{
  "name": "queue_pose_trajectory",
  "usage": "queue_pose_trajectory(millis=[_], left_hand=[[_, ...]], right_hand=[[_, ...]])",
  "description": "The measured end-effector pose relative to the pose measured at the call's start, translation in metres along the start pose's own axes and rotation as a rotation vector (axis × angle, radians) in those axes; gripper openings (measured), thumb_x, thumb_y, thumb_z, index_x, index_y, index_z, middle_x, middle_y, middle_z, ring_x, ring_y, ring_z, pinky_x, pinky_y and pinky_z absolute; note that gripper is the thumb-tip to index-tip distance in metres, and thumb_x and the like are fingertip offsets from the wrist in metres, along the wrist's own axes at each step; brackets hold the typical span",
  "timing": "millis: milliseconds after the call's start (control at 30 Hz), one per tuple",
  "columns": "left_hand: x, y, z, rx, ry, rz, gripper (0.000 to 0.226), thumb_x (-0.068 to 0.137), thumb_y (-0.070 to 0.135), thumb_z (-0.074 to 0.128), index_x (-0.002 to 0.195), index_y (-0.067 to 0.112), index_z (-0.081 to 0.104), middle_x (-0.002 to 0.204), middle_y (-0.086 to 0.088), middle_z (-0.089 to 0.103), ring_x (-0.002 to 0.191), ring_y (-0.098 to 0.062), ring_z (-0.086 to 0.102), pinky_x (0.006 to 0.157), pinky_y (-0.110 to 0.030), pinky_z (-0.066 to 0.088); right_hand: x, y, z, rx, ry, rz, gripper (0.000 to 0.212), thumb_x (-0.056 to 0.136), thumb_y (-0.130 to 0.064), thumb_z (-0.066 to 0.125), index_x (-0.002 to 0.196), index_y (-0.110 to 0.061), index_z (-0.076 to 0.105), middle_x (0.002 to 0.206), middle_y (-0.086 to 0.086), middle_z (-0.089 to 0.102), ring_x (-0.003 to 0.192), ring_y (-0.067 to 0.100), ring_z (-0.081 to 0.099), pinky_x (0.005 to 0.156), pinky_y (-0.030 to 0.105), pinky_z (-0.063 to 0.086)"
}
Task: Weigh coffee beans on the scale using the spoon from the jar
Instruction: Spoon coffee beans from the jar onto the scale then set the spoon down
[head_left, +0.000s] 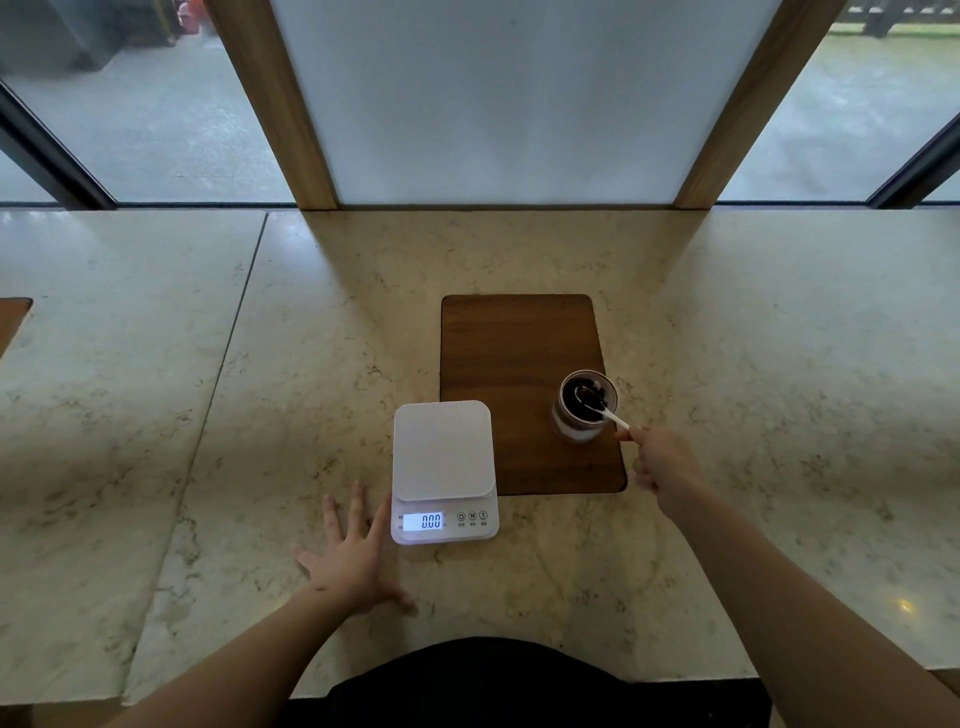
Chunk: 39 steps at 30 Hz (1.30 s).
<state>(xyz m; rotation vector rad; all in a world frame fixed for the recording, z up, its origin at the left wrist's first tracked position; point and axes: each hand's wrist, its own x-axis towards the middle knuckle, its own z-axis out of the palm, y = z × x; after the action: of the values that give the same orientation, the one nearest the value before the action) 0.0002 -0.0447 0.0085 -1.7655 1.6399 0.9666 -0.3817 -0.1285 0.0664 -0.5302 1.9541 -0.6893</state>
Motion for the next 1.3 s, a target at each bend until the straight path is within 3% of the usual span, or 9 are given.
queue_pose_trajectory(millis=[267, 467, 600, 933, 1067, 1200, 1300], left_hand=[[0.002, -0.001, 0.001, 0.002, 0.003, 0.001, 0.159, 0.045, 0.091, 0.075, 0.141, 0.045, -0.044, 0.146, 0.001, -0.059, 0.137, -0.04, -0.049, 0.105, -0.088, 0.008], [0.003, -0.005, 0.003, -0.009, 0.008, -0.013, 0.159, 0.045, 0.09, 0.075, 0.138, 0.044, -0.045, 0.148, 0.001, -0.058, 0.139, -0.041, -0.047, 0.105, -0.088, 0.008], [0.004, -0.002, 0.002, -0.014, 0.006, 0.006, 0.159, 0.045, 0.091, 0.074, 0.137, 0.045, -0.046, 0.149, 0.001, -0.057, 0.139, -0.042, -0.047, 0.106, -0.088, 0.006], [0.01, -0.005, 0.006, -0.037, 0.029, 0.021, 0.16, 0.044, 0.086, 0.079, 0.145, 0.049, -0.039, 0.148, 0.004, -0.058, 0.133, -0.038, -0.053, 0.104, -0.088, 0.0], [0.012, -0.004, 0.009, -0.054, 0.014, 0.024, 0.16, 0.045, 0.084, 0.081, 0.147, 0.047, -0.037, 0.149, 0.003, -0.057, 0.13, -0.039, -0.055, 0.103, -0.089, -0.001], [0.014, -0.007, 0.009, -0.062, 0.0, 0.005, 0.16, 0.046, 0.084, 0.081, 0.138, 0.049, -0.046, 0.144, 0.004, -0.062, 0.124, -0.037, -0.061, 0.102, -0.09, -0.003], [0.014, -0.006, 0.01, -0.061, -0.002, 0.003, 0.159, 0.047, 0.084, 0.081, 0.127, 0.05, -0.052, 0.139, 0.005, -0.065, 0.123, -0.037, -0.062, 0.101, -0.09, -0.005]], right_hand=[[-0.002, -0.005, -0.002, 0.004, 0.01, -0.03, 0.032, 0.099, -0.025, 0.048, 0.082, -0.013, 0.071, 0.061, 0.001, 0.037, 0.053, 0.017, 0.035, 0.043, 0.031, 0.027], [-0.013, -0.019, 0.014, 0.029, -0.069, -0.059, 0.03, 0.101, -0.025, 0.045, 0.087, -0.01, 0.068, 0.046, -0.005, 0.031, 0.041, 0.013, 0.027, 0.036, 0.025, 0.02], [-0.028, -0.029, 0.029, 0.061, -0.144, -0.071, 0.032, 0.103, -0.022, 0.042, 0.089, -0.008, 0.066, 0.05, -0.003, 0.027, 0.043, 0.012, 0.02, 0.036, 0.024, 0.016], [-0.064, -0.027, 0.082, -0.036, -0.23, -0.093, 0.034, 0.103, -0.021, 0.042, 0.092, -0.005, 0.07, 0.049, -0.003, 0.032, 0.042, 0.011, 0.026, 0.042, 0.027, 0.021], [-0.07, -0.013, 0.104, -0.163, -0.258, -0.132, 0.036, 0.103, -0.02, 0.042, 0.083, -0.01, 0.071, 0.061, 0.001, 0.04, 0.053, 0.015, 0.033, 0.047, 0.03, 0.028], [-0.074, 0.005, 0.123, -0.214, -0.285, -0.115, 0.037, 0.102, -0.018, 0.044, 0.079, -0.012, 0.072, 0.065, -0.003, 0.045, 0.055, 0.015, 0.036, 0.049, 0.029, 0.03], [-0.072, 0.014, 0.13, -0.183, -0.314, -0.063, 0.025, 0.096, -0.016, 0.051, 0.083, -0.012, 0.071, 0.067, -0.004, 0.054, 0.053, 0.01, 0.045, 0.047, 0.026, 0.035]])
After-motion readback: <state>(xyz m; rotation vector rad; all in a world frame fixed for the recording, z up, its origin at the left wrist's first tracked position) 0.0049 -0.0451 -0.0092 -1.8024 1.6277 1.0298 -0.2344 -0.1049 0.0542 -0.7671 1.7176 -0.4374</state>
